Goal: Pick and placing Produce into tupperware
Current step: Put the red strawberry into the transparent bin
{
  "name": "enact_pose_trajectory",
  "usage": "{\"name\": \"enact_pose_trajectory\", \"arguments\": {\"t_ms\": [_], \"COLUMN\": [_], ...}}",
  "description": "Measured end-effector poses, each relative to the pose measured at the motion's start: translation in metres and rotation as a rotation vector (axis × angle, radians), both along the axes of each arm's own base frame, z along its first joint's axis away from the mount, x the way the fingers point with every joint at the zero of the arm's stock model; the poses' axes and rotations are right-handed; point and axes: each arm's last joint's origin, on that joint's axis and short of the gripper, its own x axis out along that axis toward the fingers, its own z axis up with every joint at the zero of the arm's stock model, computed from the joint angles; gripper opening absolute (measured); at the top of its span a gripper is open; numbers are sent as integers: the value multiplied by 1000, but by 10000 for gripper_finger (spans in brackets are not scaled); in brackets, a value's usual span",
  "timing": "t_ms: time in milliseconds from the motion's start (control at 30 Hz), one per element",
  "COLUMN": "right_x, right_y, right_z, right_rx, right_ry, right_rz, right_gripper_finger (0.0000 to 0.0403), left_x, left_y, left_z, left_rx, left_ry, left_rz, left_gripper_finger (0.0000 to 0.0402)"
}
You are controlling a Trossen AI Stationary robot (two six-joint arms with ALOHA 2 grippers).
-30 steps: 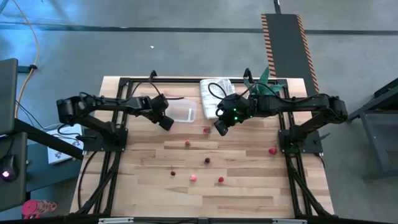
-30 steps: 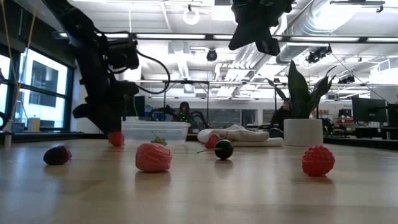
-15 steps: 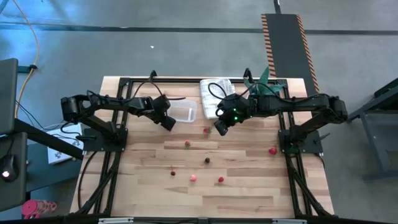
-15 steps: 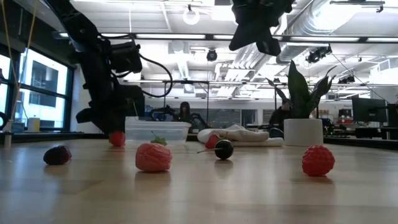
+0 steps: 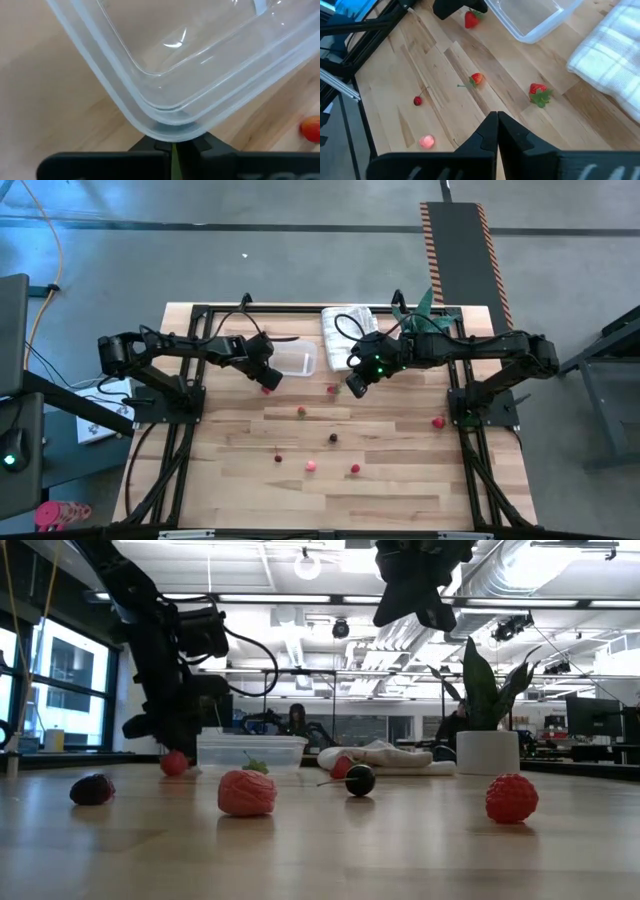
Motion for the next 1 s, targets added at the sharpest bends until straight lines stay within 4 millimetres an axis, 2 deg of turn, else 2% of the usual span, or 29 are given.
{"name": "enact_pose_trajectory", "arguments": {"t_ms": [167, 367, 467, 633, 767, 1000], "right_x": [0, 0, 0, 0, 1, 1], "right_y": [0, 0, 0, 0, 0, -1], "right_z": [0, 0, 0, 0, 1, 1], "right_rx": [0, 2, 2, 7, 17, 8], "right_ry": [1, 1, 1, -4, -9, -9], "right_rz": [0, -3, -3, -9, -21, -39], "right_gripper_finger": [1, 1, 1, 1, 1, 1], "left_x": [1, -2, -6, -6, 0, 11], "left_y": [-8, -22, -25, -20, -15, -9], "left_z": [14, 46, 63, 82, 86, 65], "left_rx": [15, 64, 139, 324, 411, 415], "left_ry": [-59, -209, -286, -390, -431, -338], "left_rz": [-17, -7, 20, 88, 102, 102], "left_gripper_finger": [1, 0, 0, 0, 0, 0]}}
